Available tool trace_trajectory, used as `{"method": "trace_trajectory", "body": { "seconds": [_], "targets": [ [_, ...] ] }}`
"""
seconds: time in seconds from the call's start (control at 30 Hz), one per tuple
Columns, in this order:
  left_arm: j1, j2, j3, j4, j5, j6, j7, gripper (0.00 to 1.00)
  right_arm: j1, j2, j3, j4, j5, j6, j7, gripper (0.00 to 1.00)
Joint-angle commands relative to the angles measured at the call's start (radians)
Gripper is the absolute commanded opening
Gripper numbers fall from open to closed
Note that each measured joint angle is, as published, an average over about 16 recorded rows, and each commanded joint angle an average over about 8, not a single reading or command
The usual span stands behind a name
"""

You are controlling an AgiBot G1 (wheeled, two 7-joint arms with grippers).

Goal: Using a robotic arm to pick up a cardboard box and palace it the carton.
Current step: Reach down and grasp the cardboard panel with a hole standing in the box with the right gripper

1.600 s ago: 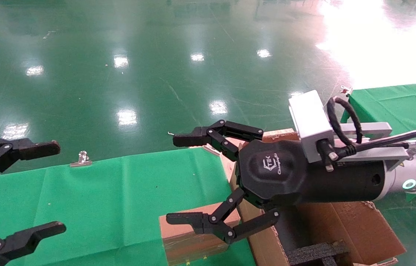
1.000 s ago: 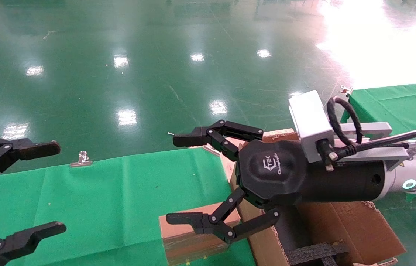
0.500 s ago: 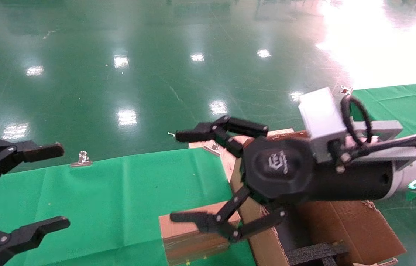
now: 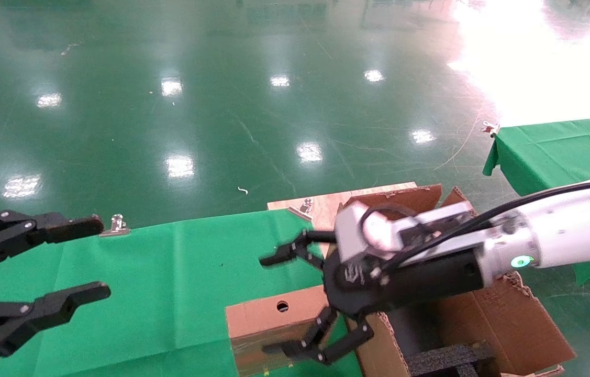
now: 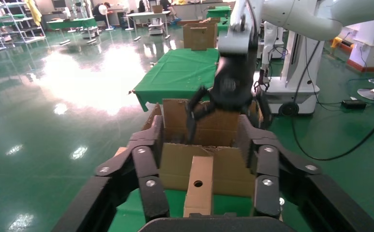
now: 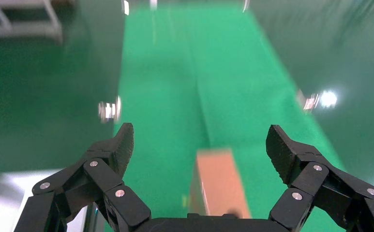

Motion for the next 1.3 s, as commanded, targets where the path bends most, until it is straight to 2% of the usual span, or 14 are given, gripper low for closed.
{"method": "trace_trajectory", "body": {
  "seconds": [0.03,0.43,0.73,0.77,1.0,1.03,1.1,1.3],
  "targets": [
    [0.000,0.000,0.000,0.000,0.000,0.000,0.000,0.00,0.035,-0.011,-0.036,-0.005,-0.058,-0.007,0.005,1.00],
    [0.000,0.000,0.000,0.000,0.000,0.000,0.000,0.00,0.222,-0.118,-0.274,-0.037,-0.259,-0.009,0.007,1.00],
    [0.000,0.000,0.000,0.000,0.000,0.000,0.000,0.00,0.324,-0.204,-0.426,-0.069,-0.382,-0.005,-0.022,1.00],
    [0.000,0.000,0.000,0.000,0.000,0.000,0.000,0.06,0.330,-0.211,-0.438,-0.072,-0.387,-0.004,-0.026,1.00],
    [0.000,0.000,0.000,0.000,0.000,0.000,0.000,0.94,0.358,-0.244,-0.497,-0.091,-0.409,0.003,-0.056,1.00],
    [0.000,0.000,0.000,0.000,0.000,0.000,0.000,1.00,0.360,-0.247,-0.503,-0.093,-0.411,0.003,-0.059,0.99],
    [0.000,0.000,0.000,0.000,0.000,0.000,0.000,1.00,0.363,-0.252,-0.509,-0.097,-0.411,0.003,-0.061,0.81],
    [0.000,0.000,0.000,0.000,0.000,0.000,0.000,1.00,0.364,-0.254,-0.511,-0.098,-0.412,0.002,-0.062,0.07]
  ]
}}
